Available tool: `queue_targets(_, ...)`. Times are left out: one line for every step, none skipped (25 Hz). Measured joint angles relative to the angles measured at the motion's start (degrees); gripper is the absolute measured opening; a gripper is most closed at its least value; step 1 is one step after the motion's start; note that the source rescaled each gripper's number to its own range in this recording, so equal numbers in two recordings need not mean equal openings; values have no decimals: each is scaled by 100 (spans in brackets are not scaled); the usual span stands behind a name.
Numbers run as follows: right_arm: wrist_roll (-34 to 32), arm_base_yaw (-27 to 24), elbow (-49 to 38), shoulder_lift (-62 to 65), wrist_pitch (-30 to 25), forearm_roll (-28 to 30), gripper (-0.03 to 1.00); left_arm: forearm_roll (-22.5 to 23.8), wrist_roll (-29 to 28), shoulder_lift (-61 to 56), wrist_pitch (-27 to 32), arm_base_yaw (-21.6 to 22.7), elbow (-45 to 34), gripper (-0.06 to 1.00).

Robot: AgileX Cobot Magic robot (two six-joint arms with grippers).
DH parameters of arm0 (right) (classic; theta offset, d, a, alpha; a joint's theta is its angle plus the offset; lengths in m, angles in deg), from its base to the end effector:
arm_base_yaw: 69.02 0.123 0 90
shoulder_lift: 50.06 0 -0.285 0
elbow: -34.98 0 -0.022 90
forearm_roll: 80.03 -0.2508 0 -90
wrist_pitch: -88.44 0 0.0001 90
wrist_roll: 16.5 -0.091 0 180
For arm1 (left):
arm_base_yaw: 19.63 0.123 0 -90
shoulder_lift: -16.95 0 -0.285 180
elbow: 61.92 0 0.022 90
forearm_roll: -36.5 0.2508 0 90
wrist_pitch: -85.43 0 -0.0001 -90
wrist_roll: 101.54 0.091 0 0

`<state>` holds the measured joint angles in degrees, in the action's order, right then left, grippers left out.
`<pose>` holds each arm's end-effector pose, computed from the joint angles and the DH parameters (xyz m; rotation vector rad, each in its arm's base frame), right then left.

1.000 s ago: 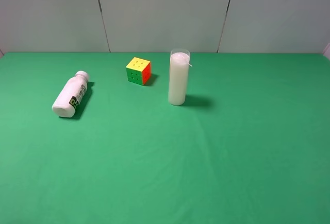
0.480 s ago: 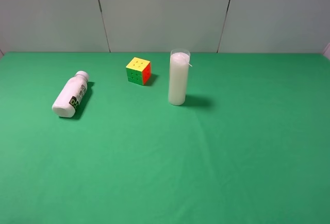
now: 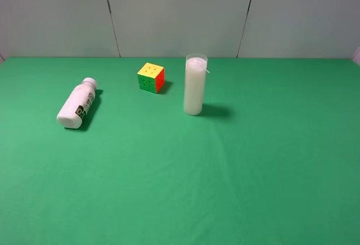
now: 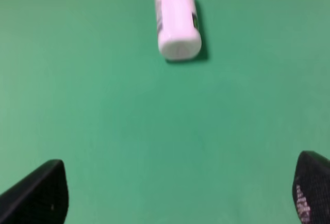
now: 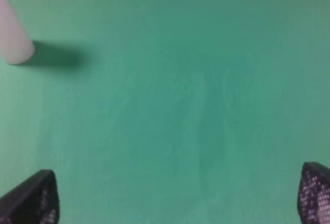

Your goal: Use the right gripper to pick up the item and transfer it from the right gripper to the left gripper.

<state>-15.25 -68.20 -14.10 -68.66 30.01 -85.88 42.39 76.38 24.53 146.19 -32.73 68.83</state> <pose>0.0267 0.0083 0.2762 -0.0296 2.1984 0.1214 -0.0023 0.0089 0.2743 0.1925 2.0392 -0.0418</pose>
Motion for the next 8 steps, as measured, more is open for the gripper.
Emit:
queue_targets(0,0,0,0,0,0,100,7,5,0,0,0,0,93)
queue_targets(0,0,0,0,0,0,100,7,11,0,0,7,0,93)
queue_targets(0,0,0,0,0,0,100,11,19,0,0,44,0,93)
queue_targets(0,0,0,0,0,0,100,11,33,0,0,94,0,93)
queue_targets(0,0,0,0,0,0,100,11,45,0,0,182,0,93)
queue_targets(0,0,0,0,0,0,100,11,45,0,0,302,0,93)
queue_targets(0,0,0,0,0,-5,100,11,51,0,0,439,0,93)
queue_targets(0,0,0,0,0,-5,100,11,62,0,0,550,0,93)
